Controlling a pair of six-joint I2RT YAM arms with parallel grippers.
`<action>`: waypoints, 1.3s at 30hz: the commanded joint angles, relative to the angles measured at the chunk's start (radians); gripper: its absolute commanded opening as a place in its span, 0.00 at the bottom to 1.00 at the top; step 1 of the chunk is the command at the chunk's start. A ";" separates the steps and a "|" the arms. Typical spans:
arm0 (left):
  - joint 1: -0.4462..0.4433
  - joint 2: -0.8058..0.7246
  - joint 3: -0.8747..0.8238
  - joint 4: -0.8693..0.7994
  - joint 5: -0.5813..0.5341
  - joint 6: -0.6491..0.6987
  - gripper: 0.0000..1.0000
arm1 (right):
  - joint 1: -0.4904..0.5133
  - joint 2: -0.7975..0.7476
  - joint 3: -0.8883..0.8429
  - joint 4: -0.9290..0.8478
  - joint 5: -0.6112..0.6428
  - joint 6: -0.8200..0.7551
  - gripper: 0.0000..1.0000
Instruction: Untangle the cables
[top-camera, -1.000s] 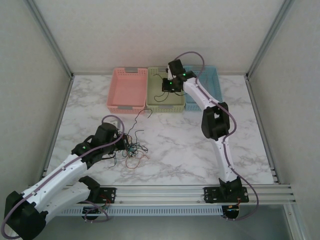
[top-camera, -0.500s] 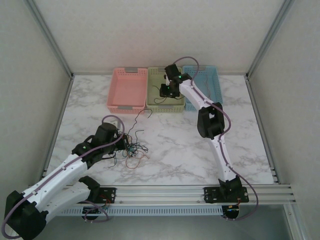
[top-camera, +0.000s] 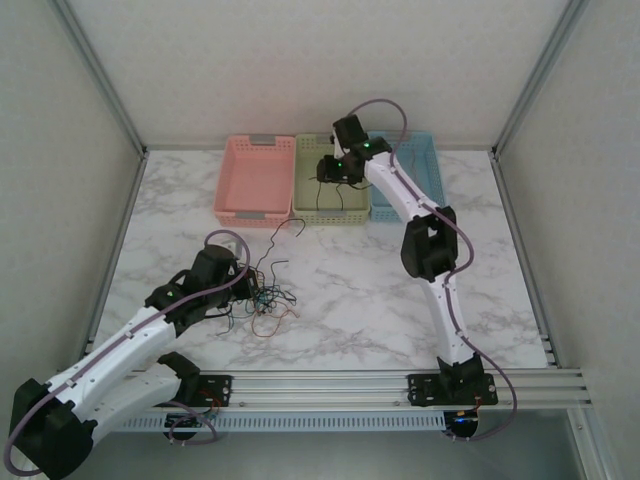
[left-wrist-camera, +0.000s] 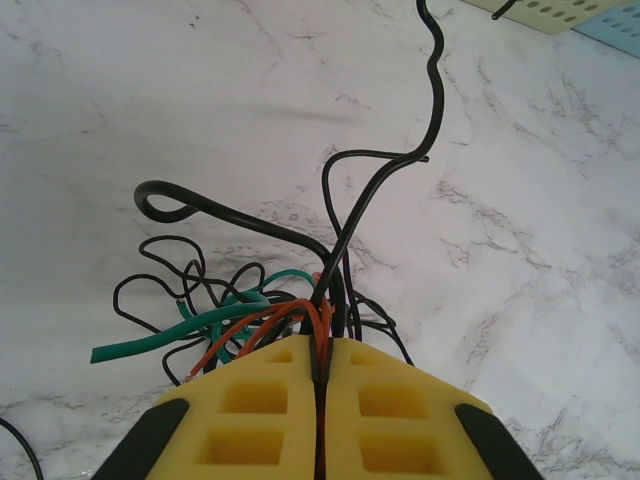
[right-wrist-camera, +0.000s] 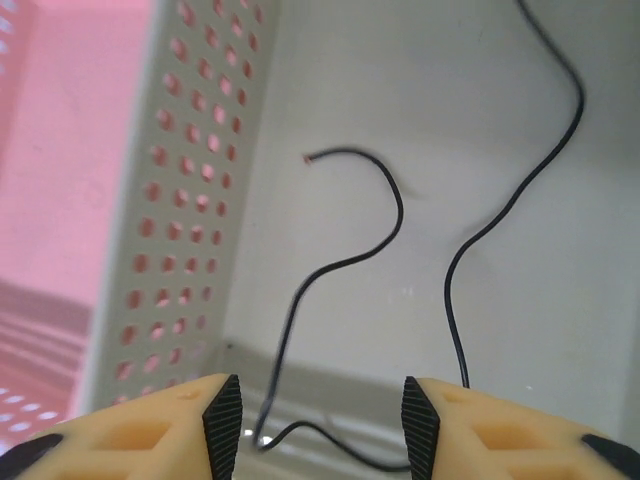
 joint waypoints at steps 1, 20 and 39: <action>0.012 0.000 -0.010 0.022 0.018 -0.009 0.00 | 0.012 -0.184 -0.093 0.056 0.041 -0.028 0.50; 0.020 -0.048 -0.011 0.058 0.091 -0.012 0.00 | 0.085 -0.940 -1.135 0.524 -0.047 0.030 0.47; 0.020 -0.119 -0.002 0.149 0.244 -0.006 0.00 | 0.360 -1.110 -1.486 0.976 -0.129 0.241 0.67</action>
